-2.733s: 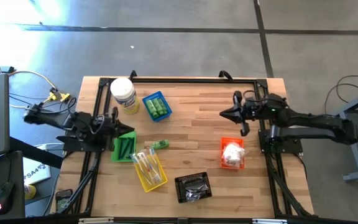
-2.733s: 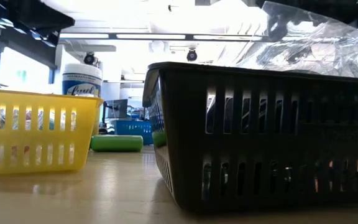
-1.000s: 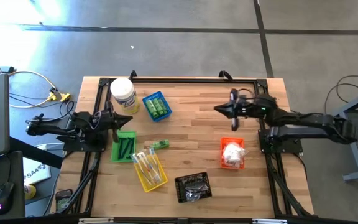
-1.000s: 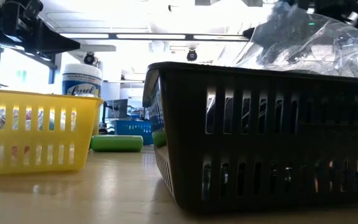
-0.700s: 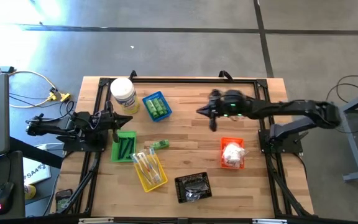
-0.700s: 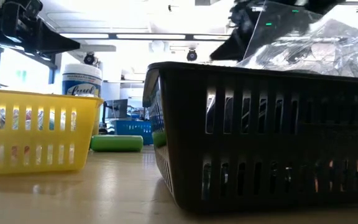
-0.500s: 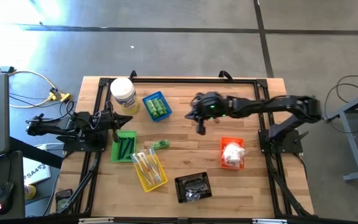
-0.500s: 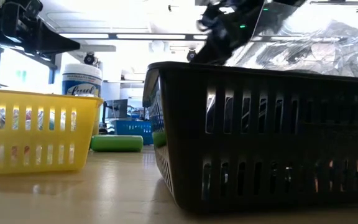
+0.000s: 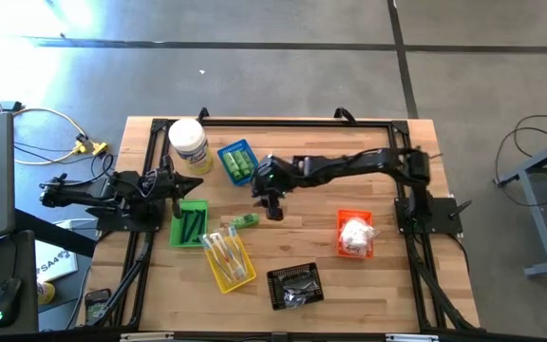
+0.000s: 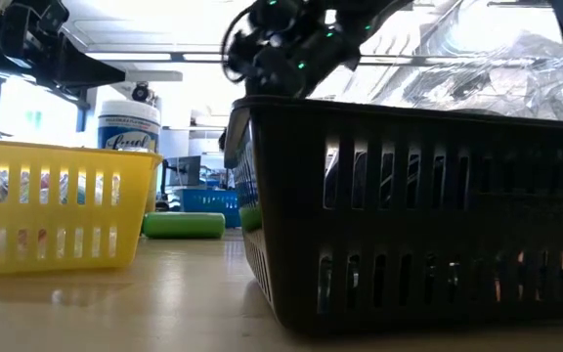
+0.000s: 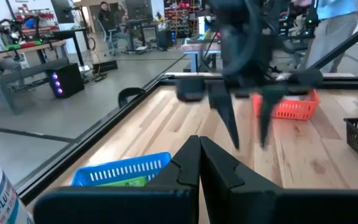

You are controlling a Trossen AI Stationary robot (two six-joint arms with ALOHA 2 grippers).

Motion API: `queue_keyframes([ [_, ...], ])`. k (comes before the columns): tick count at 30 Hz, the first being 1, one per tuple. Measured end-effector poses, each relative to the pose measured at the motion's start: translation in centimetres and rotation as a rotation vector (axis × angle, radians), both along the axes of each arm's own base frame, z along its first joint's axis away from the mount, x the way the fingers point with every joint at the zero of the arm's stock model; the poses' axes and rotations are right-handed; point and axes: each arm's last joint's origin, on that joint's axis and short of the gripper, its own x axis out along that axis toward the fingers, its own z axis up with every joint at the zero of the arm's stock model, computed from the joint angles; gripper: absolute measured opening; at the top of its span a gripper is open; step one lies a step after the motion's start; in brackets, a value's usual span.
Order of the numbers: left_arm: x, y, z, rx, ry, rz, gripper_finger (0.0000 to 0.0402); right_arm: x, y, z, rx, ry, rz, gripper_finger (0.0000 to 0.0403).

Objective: Pick & Place Travel size toiletries
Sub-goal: Put the green shampoo into the blue bin

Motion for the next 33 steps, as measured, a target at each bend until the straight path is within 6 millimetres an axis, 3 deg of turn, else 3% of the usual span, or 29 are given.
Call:
queue_keyframes([
  [5,0.0,0.0,0.0,0.000,0.002,-0.002,0.0000,1.8,2.1,-2.5,-0.034,0.056,0.063,0.0233],
  [9,0.0,0.0,0.0,0.000,0.002,-0.005,0.0000,2.6,3.2,-3.7,-0.042,0.065,0.081,0.0273],
  [33,0.0,0.0,0.0,0.011,0.005,-0.005,0.0000,4.1,2.9,-8.2,-0.062,0.109,0.082,0.0267],
])
